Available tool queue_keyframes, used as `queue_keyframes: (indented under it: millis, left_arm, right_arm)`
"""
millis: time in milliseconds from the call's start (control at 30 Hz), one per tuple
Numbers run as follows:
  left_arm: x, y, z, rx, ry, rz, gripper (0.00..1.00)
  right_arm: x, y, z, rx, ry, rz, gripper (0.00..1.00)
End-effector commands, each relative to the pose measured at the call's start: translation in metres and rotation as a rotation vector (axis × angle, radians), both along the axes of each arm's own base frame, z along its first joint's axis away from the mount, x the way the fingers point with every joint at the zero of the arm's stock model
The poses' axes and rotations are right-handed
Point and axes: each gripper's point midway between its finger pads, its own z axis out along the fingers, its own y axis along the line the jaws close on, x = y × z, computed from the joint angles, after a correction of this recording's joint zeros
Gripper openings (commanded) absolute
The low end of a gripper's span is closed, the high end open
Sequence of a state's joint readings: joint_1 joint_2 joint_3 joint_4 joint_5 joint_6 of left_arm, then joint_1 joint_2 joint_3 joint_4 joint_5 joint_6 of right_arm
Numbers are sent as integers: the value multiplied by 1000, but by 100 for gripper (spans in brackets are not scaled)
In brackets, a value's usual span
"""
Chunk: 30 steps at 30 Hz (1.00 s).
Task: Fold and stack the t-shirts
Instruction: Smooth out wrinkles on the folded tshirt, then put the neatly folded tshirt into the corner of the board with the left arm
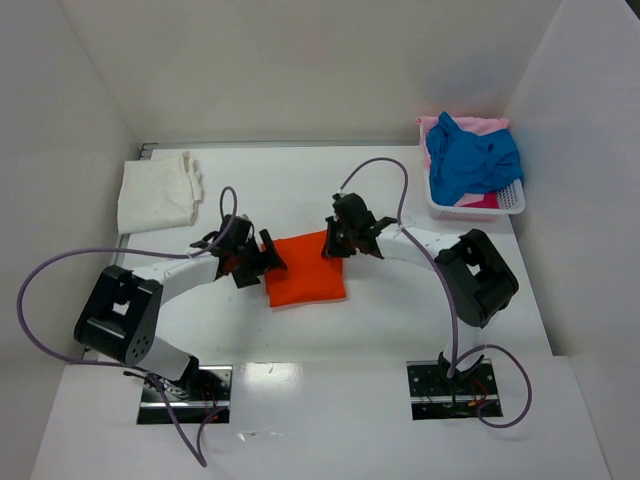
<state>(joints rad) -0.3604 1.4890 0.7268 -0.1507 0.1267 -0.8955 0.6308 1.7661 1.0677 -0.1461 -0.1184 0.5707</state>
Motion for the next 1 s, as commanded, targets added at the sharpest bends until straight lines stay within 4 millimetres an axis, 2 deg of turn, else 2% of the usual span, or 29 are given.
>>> queue_keyframes:
  millis: [0,167,367,467,600,767,867,933,967]
  left_arm:
    - [-4,-8,-15,-25,38,-29,96]
    - [-9,-16,-33,-63,78,-60,95]
    - [-14,-18,-39,-81,88,-73,90]
    - [-17,-15,-39,-73,82,-66,72]
    - [-14,-14,-37,-67,70,-61,41]
    - [-11,-15,-47,-42,92,-86,24]
    - [-4,-15,-43,-33,82,-92,0]
    - [7,-11,-35,-2,54,-99,0]
    - [15,-10,-26,15,24,-99,0]
  right_arm:
    - [11,1,2,-51,-34,7,1]
    - [11,-2,-10,-76,-15,4,1]
    - [11,1,-19,-75,-3,11,1]
    - [12,2,-22,-70,2,3,1]
    - [12,4,-21,-56,5,2,1]
    - [14,6,-22,-56,5,2,1]
    - [15,4,-20,-61,-2,-5,1]
    - [19,2,-9,-64,-28,-22,1]
    - [22,2,3,-55,-49,-34,4]
